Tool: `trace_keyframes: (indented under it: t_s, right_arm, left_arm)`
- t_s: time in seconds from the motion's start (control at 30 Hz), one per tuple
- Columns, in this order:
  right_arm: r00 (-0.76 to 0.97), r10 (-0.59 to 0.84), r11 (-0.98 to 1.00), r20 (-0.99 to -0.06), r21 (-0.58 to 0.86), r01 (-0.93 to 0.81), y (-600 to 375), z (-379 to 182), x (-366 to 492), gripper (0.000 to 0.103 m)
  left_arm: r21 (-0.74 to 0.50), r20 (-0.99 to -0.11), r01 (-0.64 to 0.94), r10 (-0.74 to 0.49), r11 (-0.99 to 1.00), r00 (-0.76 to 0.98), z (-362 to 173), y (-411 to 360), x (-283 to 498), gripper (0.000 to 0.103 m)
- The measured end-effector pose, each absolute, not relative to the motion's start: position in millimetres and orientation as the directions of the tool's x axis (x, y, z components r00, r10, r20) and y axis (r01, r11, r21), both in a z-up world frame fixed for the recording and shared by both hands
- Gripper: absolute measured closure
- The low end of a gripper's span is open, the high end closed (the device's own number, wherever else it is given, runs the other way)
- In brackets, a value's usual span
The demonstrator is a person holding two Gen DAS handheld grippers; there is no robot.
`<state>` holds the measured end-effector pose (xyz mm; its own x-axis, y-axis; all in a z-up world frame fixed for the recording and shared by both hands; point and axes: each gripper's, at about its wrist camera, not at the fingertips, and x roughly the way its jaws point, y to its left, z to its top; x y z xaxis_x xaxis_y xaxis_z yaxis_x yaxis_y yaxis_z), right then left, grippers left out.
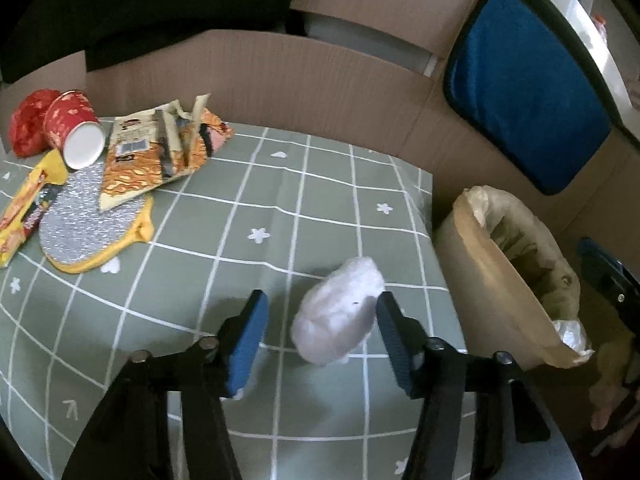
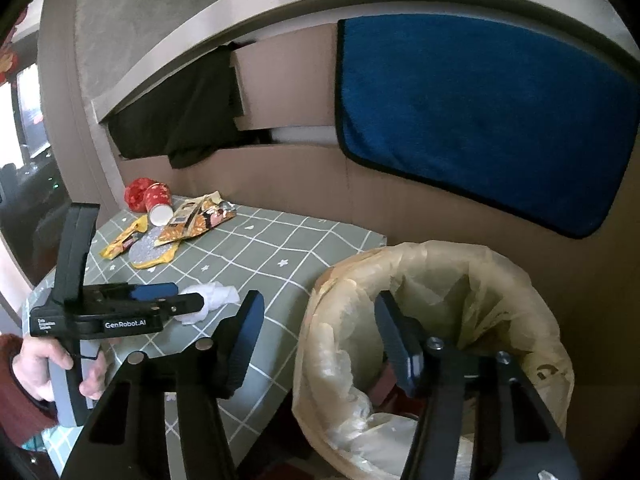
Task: Collect trash
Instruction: 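Grasp the white tissue with the left gripper while the right moves back over the table, then grasp the yellow cartoon snack bag with the right gripper while the left holds the tissue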
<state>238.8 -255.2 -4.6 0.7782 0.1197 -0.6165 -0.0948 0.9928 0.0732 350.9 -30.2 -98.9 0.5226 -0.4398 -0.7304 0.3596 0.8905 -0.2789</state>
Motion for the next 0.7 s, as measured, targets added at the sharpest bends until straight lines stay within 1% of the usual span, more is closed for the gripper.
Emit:
trace_keyframes:
  t_s: [0.03, 0.07, 0.1, 0.2, 0.33, 0.43, 0.5, 0.67, 0.7]
  right_arm:
    - [0.776, 0.117, 0.993, -0.619, 0.071, -0.093, -255, -5, 239, 0.049]
    - [0.775, 0.116, 0.993, -0.622, 0.07, -0.092, -255, -6, 240, 0.049]
    - [0.772, 0.115, 0.993, -0.625, 0.07, -0.092, -254, -7, 241, 0.049]
    - [0.764, 0.118, 0.993, -0.635, 0.067, -0.099, -249, -10, 243, 0.049]
    - [0.746, 0.16, 0.986, -0.647, 0.068, -0.152, -232, -12, 244, 0.049]
    - [0.737, 0.188, 0.979, -0.649, 0.063, -0.194, -215, -12, 246, 0.049]
    - [0.726, 0.229, 0.968, -0.648, 0.074, -0.24, -197, -10, 251, 0.049]
    - [0.662, 0.335, 0.922, -0.67, 0.087, -0.378, -137, -13, 274, 0.05]
    - [0.65, 0.348, 0.911, -0.676, 0.079, -0.406, -122, -15, 279, 0.053]
  left_arm:
    - [-0.281, -0.727, 0.373, -0.45, 0.884, 0.518, -98, -32, 350, 0.058]
    - [-0.287, -0.719, 0.394, -0.468, 0.873, 0.513, -97, -34, 348, 0.072]
    - [-0.301, -0.705, 0.414, -0.493, 0.859, 0.51, -96, -34, 343, 0.079]
    - [-0.318, -0.679, 0.412, -0.508, 0.854, 0.53, -85, -27, 331, 0.082]
    - [-0.307, -0.665, 0.344, -0.459, 0.887, 0.589, -62, 15, 305, 0.083]
    - [-0.274, -0.639, 0.24, -0.363, 0.931, 0.678, -43, 69, 281, 0.083]
    - [-0.277, -0.619, 0.141, -0.289, 0.95, 0.731, -33, 111, 268, 0.083]
    - [-0.322, -0.603, 0.007, -0.211, 0.947, 0.769, -31, 178, 249, 0.083]
    - [-0.326, -0.606, -0.008, -0.203, 0.945, 0.769, -33, 184, 247, 0.083]
